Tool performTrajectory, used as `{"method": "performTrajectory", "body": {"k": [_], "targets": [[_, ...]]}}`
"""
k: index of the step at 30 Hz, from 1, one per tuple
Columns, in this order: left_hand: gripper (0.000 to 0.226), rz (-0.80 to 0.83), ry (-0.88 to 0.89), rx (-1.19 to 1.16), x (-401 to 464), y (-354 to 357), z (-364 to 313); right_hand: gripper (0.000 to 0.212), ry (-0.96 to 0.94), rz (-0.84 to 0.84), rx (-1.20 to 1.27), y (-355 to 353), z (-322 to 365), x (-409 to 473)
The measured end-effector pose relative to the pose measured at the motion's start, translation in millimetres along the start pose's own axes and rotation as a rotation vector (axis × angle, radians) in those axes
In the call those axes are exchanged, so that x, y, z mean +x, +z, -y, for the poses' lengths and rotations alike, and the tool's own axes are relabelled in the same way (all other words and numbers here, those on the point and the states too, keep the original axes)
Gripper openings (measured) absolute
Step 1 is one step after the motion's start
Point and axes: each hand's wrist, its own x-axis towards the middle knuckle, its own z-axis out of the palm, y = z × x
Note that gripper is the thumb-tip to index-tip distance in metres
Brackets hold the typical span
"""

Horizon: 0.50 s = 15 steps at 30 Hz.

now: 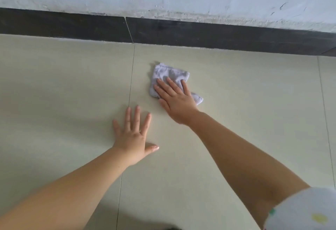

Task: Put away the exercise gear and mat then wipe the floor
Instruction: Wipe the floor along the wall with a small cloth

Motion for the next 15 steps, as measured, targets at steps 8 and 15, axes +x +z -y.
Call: {"method": "performTrajectory", "body": {"k": [8,15], "targets": [[0.104,0.081,-0.003,0.001,-6,-12,1,0.057,0.639,-0.052,0.179,-9,-169,-85],[0.077,0.373,0.075,-0.079,-7,-75,24,0.06,0.837,0.099,0.37,-22,-153,-95]]}}
